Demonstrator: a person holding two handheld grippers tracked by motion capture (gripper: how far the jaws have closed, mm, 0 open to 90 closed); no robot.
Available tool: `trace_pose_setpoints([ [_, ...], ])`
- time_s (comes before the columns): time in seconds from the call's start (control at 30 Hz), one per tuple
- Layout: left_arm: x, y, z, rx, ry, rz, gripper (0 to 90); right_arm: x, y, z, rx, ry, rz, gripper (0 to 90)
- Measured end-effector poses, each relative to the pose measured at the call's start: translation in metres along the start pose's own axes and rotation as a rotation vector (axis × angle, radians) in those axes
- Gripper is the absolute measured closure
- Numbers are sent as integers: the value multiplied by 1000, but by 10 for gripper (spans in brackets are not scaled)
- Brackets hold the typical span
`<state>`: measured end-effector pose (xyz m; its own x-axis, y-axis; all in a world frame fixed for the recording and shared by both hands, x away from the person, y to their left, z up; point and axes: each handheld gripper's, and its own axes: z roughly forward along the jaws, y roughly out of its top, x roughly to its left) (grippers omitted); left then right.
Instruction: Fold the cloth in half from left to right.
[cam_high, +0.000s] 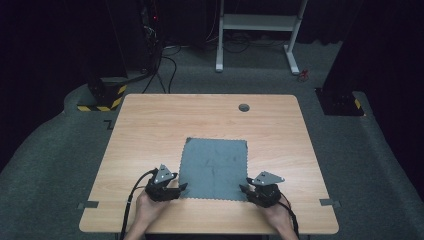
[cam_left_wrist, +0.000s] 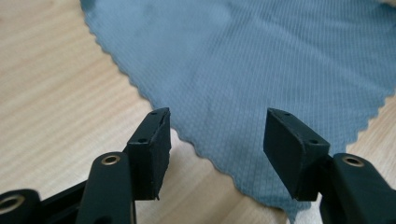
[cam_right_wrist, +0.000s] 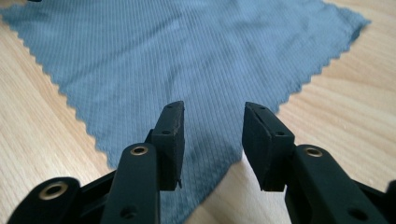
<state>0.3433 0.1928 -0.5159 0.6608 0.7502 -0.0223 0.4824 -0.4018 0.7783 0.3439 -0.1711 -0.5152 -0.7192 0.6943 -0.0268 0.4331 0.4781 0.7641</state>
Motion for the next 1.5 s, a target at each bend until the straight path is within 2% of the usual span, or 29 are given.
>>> trace_pose_setpoints([
  [0.17,12,11,1,-4,0,-7,415,7,8,8,-2,23,-8,585],
  [0.37,35,26,17,28,27,-66,415,22,21,23,9,71,-33,604],
  [0.43,41,34,24,38,49,-74,417,29,27,29,12,79,-50,617],
  [0.5,46,41,32,53,69,-70,419,37,33,36,20,86,-65,647],
  [0.57,50,48,41,76,93,-56,420,45,39,42,1,75,-90,673],
  [0.6,50,52,47,89,129,-26,418,49,41,45,-10,81,-95,685],
  [0.63,50,55,51,98,140,-4,420,53,44,49,-13,92,-97,698],
  [0.77,52,62,63,85,132,-15,426,71,54,63,-14,142,-133,727],
  [0.9,57,70,75,113,141,-19,429,94,65,80,12,199,-175,734],
  [0.97,59,74,79,116,152,-31,433,107,71,87,7,224,-218,739],
  [1.07,64,76,84,94,159,-65,442,122,77,94,19,244,-252,740],
  [1.13,70,76,92,123,172,-80,442,129,80,100,29,256,-262,742],
  [1.23,77,77,95,124,167,-108,425,134,80,102,32,270,-256,740],
  [1.33,80,79,96,129,162,-111,415,137,80,101,41,275,-279,718],
  [1.37,82,79,97,128,157,-126,406,137,80,100,51,292,-280,701],
  [1.43,85,80,97,131,186,-138,418,138,78,98,45,290,-280,684],
  [1.5,88,80,97,129,188,-156,424,138,77,99,33,296,-262,673],
])
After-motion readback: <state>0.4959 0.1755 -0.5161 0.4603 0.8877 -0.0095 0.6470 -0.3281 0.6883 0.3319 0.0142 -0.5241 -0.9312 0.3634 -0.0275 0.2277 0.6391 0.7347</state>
